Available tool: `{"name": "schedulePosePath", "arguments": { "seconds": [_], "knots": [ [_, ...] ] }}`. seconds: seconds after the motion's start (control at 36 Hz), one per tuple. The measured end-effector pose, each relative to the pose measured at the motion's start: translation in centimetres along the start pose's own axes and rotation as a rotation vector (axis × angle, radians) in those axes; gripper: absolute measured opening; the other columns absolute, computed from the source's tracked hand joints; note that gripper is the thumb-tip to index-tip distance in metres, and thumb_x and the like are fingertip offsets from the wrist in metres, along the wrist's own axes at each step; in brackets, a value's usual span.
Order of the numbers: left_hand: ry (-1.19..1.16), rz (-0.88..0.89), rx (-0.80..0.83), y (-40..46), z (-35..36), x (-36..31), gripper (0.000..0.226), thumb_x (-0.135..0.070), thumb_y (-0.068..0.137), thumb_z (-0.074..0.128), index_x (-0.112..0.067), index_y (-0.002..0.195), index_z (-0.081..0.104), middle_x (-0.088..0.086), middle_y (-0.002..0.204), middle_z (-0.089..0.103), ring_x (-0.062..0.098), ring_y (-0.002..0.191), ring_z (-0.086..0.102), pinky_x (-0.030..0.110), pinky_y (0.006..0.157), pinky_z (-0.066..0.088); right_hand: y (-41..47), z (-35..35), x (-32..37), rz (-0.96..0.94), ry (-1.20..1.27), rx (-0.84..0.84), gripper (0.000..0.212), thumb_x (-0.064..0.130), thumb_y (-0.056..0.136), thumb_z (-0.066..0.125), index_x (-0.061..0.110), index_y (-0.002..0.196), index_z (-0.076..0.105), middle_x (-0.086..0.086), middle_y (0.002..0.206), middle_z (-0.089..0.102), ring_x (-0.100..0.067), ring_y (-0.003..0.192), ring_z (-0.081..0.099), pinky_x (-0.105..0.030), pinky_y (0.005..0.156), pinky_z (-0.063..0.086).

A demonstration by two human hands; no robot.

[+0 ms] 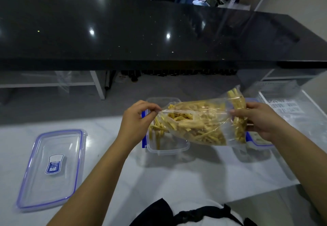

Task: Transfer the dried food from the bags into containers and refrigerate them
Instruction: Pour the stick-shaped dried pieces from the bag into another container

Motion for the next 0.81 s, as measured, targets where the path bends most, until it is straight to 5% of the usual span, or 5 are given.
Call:
{"name": "schedulePosePath", "arguments": {
  "seconds": [0.22,0.36,0.81],
  "knots": [
    [0.049,-0.076,0.055,0.1,0.4,0.6,0.029,-0.016,0.095,0.065,-0.045,0.093,0.069,-0.017,0.095,0.064,0.001,0.095,0.06,0.032,0.091,0.052,-0.4,-0.1,0.1,-0.018,-0.002,-0.012,0.022,0.012,0.079,0.079,0.013,0.101,0.075,-0.002,0.079,0.076,-0.014,0.064,0.071,-0.028,0.05,0.052],
    [0.182,-0.083,0.087,0.3,0.3,0.8,0.025,-0.02,0.098,0.061,-0.043,0.098,0.068,-0.022,0.096,0.058,0.017,0.106,0.058,0.054,0.102,0.043,-0.6,-0.3,0.9,-0.049,0.003,-0.022,0.024,0.013,0.077,0.082,0.013,0.1,0.075,-0.006,0.086,0.077,-0.019,0.072,0.073,-0.033,0.057,0.054],
    [0.192,-0.159,0.105,-0.3,1.0,1.5,0.031,-0.013,0.099,0.055,-0.039,0.082,0.056,-0.015,0.095,0.055,0.02,0.101,0.057,0.044,0.095,0.048,-0.4,0.2,1.1,-0.078,-0.01,-0.038,0.029,0.014,0.074,0.084,0.014,0.101,0.074,-0.004,0.086,0.075,-0.019,0.071,0.071,-0.035,0.061,0.057]
  ]
}}
Point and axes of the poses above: each hand's wrist, its own y-axis towards the middle knuckle, its own z-axis out of the palm, x = y × z, the point moved 1 cm from there along y, towards the middle knuckle
